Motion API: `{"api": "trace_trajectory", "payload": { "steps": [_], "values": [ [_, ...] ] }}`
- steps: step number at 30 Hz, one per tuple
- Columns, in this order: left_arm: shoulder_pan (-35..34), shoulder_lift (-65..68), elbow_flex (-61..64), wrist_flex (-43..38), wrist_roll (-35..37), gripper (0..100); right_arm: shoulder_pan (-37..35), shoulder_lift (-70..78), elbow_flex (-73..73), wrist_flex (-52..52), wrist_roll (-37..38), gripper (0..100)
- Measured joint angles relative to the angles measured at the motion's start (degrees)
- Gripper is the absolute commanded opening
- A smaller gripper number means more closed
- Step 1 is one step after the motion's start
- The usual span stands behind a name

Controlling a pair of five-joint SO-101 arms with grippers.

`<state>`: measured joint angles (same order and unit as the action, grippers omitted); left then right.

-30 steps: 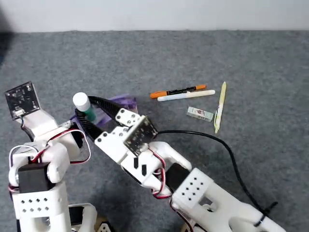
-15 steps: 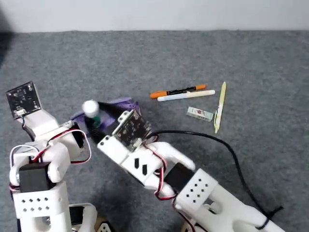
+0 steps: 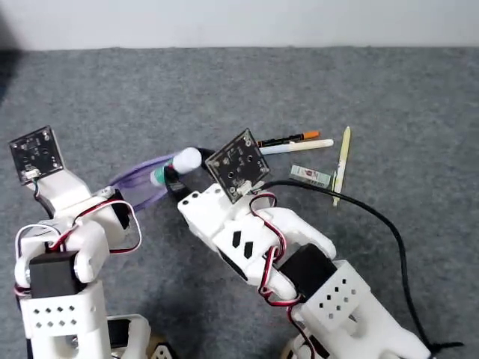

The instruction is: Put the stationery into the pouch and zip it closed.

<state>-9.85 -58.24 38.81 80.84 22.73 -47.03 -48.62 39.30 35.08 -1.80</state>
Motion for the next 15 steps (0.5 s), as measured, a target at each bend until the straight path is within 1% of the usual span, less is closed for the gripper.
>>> {"api": "trace_trajectory", "payload": {
  "steps": [6,8,12,15],
  "values": [
    [0.00,0.00,0.00,0.00,0.00,1,-3.25,3.34,0.00,0.44,-0.35,13.5],
    [0.00,0.00,0.00,0.00,0.00,1,-4.22,4.75,-0.70,0.44,-0.53,16.5],
    [0.00,0.00,0.00,0.00,0.00,1,-4.48,6.59,-4.31,2.90,-0.70,27.3],
    [0.09,0.00,0.00,0.00,0.00,1,-4.57,7.38,-7.82,7.56,-0.70,25.7]
  ]
}}
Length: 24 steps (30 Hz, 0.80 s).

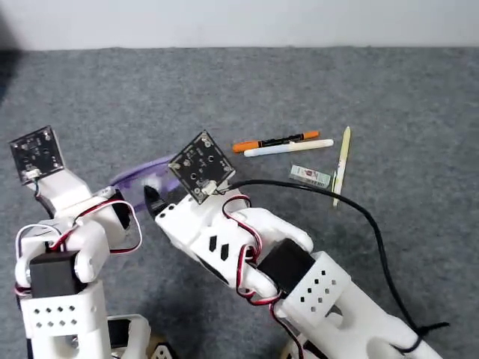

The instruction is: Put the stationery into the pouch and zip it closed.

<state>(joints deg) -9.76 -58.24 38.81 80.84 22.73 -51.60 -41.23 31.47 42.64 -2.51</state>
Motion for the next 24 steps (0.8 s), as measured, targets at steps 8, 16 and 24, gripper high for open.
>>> {"api": "trace_trajectory", "payload": {
  "steps": [8,16,24],
  "values": [
    [-0.26,0.00,0.00,0.00,0.00,1,3.34,0.00,-9.58,9.58,0.00,20.6],
    [-0.18,0.00,0.00,0.00,0.00,1,23.65,1.93,-11.43,17.14,0.00,20.7],
    [-0.18,0.00,0.00,0.00,0.00,1,44.57,14.59,-11.52,18.64,0.00,20.6]
  ]
}}
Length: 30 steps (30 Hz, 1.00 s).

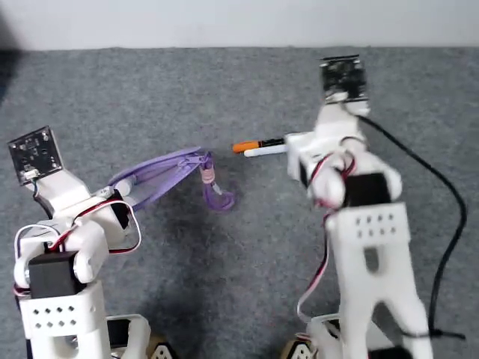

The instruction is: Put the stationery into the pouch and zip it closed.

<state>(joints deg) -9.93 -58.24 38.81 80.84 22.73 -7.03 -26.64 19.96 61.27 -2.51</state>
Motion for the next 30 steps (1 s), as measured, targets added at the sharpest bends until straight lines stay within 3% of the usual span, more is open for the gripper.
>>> {"api": "trace_trajectory", "payload": {
  "steps": [6,12,22,30],
  "values": [
    [0.00,0.00,0.00,0.00,0.00,1,8.09,17.49,-5.89,1.05,0.00,20.6],
    [0.00,0.00,0.00,-0.70,0.00,1,12.66,37.71,-23.30,5.19,0.00,20.6],
    [0.00,0.00,0.00,-1.67,0.00,1,14.24,71.03,-54.24,5.63,0.00,20.5],
    [0.00,0.00,0.35,-1.67,0.00,1,14.33,83.52,-67.34,7.56,1.93,19.6]
  ]
}}
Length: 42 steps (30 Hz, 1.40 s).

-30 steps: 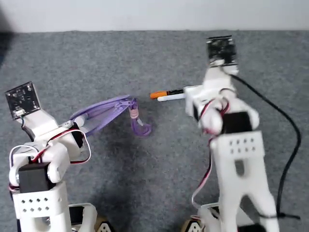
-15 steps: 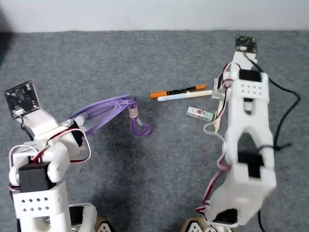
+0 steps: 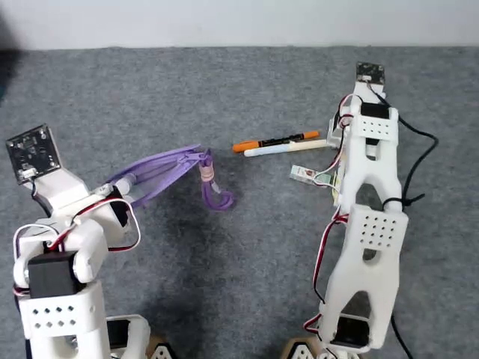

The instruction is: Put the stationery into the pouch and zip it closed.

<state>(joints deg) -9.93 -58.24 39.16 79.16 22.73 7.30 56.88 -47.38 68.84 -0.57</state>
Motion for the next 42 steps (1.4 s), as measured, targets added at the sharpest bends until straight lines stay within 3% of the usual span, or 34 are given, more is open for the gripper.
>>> {"api": "trace_trajectory", "payload": {
  "steps": [5,8,11,23,28,32,42],
  "values": [
    [0.09,-0.35,0.88,0.00,0.00,1,0.35,2.29,-2.64,0.18,0.62,0.2],
    [0.09,-0.35,0.88,0.00,0.00,1,0.62,2.46,-3.16,0.18,0.62,3.5],
    [0.09,-0.35,0.88,0.00,0.00,1,0.44,2.55,-4.57,3.43,0.70,0.8],
    [0.09,-0.35,0.88,0.00,0.00,1,-1.32,2.73,-18.73,29.27,0.88,0.8],
    [0.09,-0.35,0.88,0.00,0.00,1,-2.64,-1.58,-21.36,31.65,0.88,0.8],
    [0.09,-0.35,0.88,0.00,0.00,1,-3.69,-8.88,-14.77,31.65,1.41,0.8],
    [0.09,-0.35,0.88,0.00,0.00,1,-7.74,-41.85,20.75,31.65,1.58,0.8]
  ]
}}
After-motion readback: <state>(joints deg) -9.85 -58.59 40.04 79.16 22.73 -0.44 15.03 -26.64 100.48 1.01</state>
